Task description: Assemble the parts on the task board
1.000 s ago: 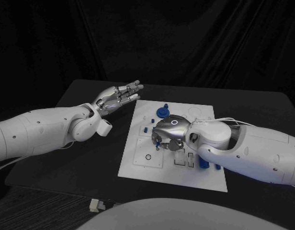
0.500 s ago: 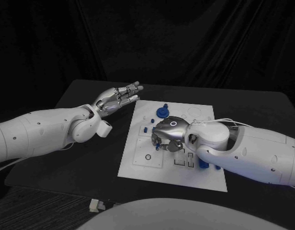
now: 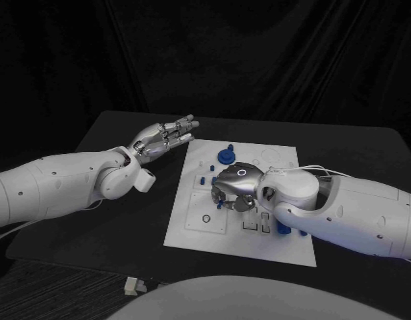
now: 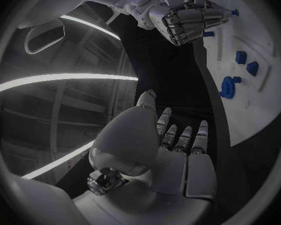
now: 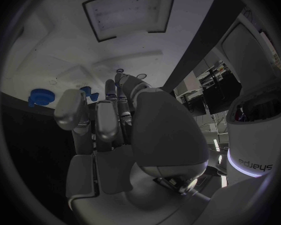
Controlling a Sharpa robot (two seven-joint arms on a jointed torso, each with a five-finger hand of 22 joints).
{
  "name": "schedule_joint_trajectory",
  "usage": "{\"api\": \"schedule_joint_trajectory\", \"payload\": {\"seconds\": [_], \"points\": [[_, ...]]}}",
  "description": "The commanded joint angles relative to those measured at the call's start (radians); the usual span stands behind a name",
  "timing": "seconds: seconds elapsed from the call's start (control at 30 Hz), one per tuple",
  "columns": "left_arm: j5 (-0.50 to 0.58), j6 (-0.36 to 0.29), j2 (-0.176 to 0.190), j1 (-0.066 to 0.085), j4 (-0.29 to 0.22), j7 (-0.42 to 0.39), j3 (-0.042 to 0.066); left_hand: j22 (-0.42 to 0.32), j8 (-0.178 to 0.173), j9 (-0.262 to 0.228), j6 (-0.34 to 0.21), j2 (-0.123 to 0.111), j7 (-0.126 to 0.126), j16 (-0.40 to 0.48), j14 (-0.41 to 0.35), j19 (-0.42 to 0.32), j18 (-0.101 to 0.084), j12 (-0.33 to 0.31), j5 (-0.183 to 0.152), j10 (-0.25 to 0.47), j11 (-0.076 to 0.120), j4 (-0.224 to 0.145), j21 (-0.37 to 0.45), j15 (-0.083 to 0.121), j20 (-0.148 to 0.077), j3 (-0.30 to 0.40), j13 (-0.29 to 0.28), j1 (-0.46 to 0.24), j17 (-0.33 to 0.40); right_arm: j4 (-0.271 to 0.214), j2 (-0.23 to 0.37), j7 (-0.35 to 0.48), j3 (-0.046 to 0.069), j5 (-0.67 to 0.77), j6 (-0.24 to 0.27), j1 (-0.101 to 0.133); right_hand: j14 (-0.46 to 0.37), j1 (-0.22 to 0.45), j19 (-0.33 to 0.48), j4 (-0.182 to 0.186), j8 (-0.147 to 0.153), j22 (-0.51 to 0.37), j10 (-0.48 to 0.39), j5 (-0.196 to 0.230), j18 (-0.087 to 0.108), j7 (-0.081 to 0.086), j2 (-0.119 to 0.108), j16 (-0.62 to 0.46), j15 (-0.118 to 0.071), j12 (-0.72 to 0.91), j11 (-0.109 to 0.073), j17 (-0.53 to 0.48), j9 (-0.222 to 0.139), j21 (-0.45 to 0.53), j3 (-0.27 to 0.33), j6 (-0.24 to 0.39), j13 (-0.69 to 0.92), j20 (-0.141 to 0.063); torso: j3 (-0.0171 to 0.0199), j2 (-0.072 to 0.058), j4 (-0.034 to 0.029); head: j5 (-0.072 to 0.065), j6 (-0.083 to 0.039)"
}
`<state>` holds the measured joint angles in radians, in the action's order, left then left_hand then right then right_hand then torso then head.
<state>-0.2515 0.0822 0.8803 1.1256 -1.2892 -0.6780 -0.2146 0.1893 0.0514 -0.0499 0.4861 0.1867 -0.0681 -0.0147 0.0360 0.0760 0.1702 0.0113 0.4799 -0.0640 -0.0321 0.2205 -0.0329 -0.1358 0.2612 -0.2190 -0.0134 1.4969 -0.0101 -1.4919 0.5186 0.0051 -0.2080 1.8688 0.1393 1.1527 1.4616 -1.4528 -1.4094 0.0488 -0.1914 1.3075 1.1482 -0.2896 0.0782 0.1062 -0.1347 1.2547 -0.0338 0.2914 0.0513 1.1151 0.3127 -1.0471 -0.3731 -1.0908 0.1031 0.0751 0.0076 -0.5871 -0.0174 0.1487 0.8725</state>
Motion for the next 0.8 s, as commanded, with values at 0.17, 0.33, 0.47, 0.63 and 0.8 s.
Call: {"api": "schedule_joint_trajectory", "payload": {"seconds": [0.17,0.33,0.47,0.63,0.8], "points": [[0.007,-0.007,-0.002,-0.003,-0.001,-0.145,0.001,0.003,0.006,-0.001,0.007,0.007,-0.005,0.004,-0.008,0.002,0.008,0.001,0.008,0.003,-0.006,0.000,-0.003,0.002,0.011,0.004,0.001,0.004,0.002,0.000,-0.002,-0.019,0.001,0.010,-0.012,-0.007,-0.002,0.006,0.003,-0.002,0.000,0.134,0.007,-0.007,0.019,0.005,0.005,0.001,0.007,-0.007,-0.001,-0.003,0.001,0.006,-0.005,0.002,-0.001,0.002,0.0001,0.000,0.0001,0.000,0.000],[0.007,-0.007,-0.003,-0.004,0.000,-0.144,0.001,0.005,0.006,-0.001,0.009,0.007,-0.006,0.004,-0.007,0.003,0.009,0.001,0.008,0.003,-0.007,0.000,-0.004,0.002,0.012,0.004,0.001,0.005,0.002,0.002,-0.004,-0.018,0.001,0.010,-0.012,-0.010,-0.002,0.005,0.003,-0.003,0.001,0.134,0.007,-0.008,0.019,0.006,0.005,0.000,0.007,-0.008,0.000,-0.003,0.001,0.006,-0.005,0.003,-0.001,0.002,0.0001,0.000,-0.0001,0.000,0.000],[0.007,-0.006,-0.003,-0.004,0.001,-0.143,0.001,0.005,0.006,-0.001,0.009,0.007,-0.006,0.004,-0.007,0.003,0.009,0.001,0.008,0.003,-0.007,0.000,-0.004,0.002,0.012,0.004,0.001,0.005,0.002,0.003,-0.007,-0.017,0.001,0.010,-0.012,-0.012,-0.002,0.005,0.003,-0.003,0.001,0.134,0.007,-0.008,0.019,0.006,0.005,0.000,0.007,-0.008,0.000,-0.003,0.001,0.006,-0.005,0.003,-0.001,0.002,0.0001,0.000,-0.0001,0.001,0.000],[0.007,-0.005,-0.004,-0.005,0.002,-0.141,0.001,0.005,0.007,-0.002,0.014,0.007,-0.006,0.004,-0.007,0.003,0.009,0.001,0.008,0.004,-0.007,-0.001,-0.004,0.001,0.012,0.005,0.001,0.005,0.001,0.005,-0.009,-0.016,0.001,0.010,-0.013,-0.013,-0.004,0.005,0.005,-0.004,0.004,0.133,0.007,-0.008,0.020,0.007,0.004,-0.002,0.008,-0.009,0.000,-0.006,0.000,0.009,-0.005,0.006,-0.001,0.002,0.0001,0.000,-0.0002,-0.001,0.000],[0.007,-0.004,-0.005,-0.005,0.002,-0.140,0.001,0.007,0.008,-0.002,0.016,0.008,-0.007,0.004,-0.007,0.004,0.009,0.001,0.009,0.004,-0.008,-0.001,-0.005,0.001,0.013,0.005,0.001,0.005,0.001,0.006,-0.011,-0.016,0.001,0.010,-0.019,-0.016,-0.005,0.005,0.006,-0.006,0.008,0.133,0.008,-0.005,0.020,0.008,0.002,-0.003,0.009,-0.011,0.001,-0.007,0.000,0.012,-0.005,0.010,-0.001,0.003,0.0002,0.000,0.0000,-0.001,0.000]]}}
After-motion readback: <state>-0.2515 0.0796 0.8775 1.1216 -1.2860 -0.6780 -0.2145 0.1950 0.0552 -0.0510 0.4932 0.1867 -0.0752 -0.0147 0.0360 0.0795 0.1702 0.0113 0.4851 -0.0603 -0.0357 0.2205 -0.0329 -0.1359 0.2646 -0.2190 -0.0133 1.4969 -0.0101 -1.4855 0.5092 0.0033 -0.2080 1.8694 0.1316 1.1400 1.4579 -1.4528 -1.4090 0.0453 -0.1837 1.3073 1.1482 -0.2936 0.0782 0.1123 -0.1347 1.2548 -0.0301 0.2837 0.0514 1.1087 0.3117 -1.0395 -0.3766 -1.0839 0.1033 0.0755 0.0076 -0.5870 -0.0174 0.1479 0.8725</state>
